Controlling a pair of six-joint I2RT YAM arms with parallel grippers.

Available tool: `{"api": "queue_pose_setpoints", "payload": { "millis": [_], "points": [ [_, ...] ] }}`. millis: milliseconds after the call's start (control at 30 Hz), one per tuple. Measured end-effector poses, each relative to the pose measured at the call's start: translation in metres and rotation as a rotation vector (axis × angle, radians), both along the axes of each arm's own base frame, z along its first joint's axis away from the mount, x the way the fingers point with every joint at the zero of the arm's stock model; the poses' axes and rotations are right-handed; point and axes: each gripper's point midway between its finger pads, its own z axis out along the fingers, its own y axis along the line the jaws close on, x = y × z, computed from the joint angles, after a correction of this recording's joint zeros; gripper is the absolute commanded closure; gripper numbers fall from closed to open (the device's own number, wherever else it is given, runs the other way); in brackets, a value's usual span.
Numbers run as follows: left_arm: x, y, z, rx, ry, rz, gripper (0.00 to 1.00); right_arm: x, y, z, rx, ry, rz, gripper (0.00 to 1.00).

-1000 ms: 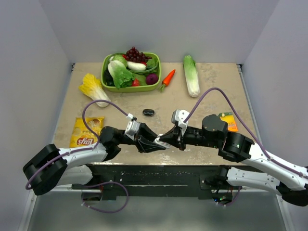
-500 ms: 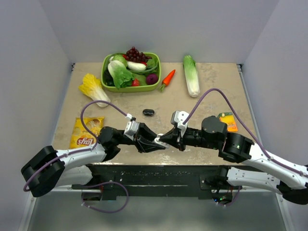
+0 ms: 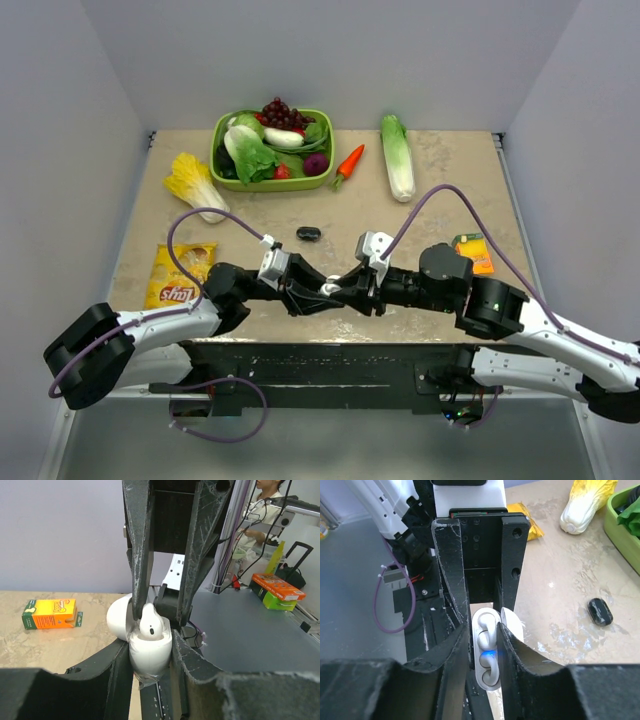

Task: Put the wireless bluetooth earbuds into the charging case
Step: Place the earbud in the charging case, then close the charging case.

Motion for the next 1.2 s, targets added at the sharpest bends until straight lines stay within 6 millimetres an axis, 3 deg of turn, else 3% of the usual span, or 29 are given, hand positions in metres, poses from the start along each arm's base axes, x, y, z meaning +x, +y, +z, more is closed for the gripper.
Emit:
{"api": "queue_pose_setpoints", "payload": {
  "millis": [200,367,467,567,667,900,1000,1200],
  "points": [
    [0.004,0.0,0.002,-0.011,0.005,0.022,1.0,0.0,-0.007,0.009,0.038,0.013,-0.031,0.57],
    [0.003,0.0,0.005,-0.023,-0.005,0.022,1.0,0.001,-0.02,0.039,0.135,-0.012,-0.074,0.58],
    [0.003,0.001,0.007,-0.03,-0.01,0.024,1.0,0.009,-0.033,0.058,0.204,-0.023,-0.156,0.7],
    [0.002,0.002,0.009,-0.038,-0.015,0.026,1.0,0.024,-0.044,0.062,0.228,-0.023,-0.263,0.84],
    [0.001,0.005,0.011,-0.048,-0.019,0.033,1.0,0.041,-0.052,0.056,0.212,-0.005,-0.379,0.89],
    [0.003,0.009,0.018,-0.077,-0.034,0.071,1.0,0.055,-0.032,0.01,0.044,0.052,-0.424,0.87],
    [0.004,0.012,0.021,-0.091,-0.043,0.088,1.0,0.053,-0.027,-0.002,-0.001,0.067,-0.401,0.87],
    [0.006,0.013,0.022,-0.096,-0.045,0.105,1.0,0.04,-0.019,0.0,0.008,0.082,-0.313,0.86]
  ]
}}
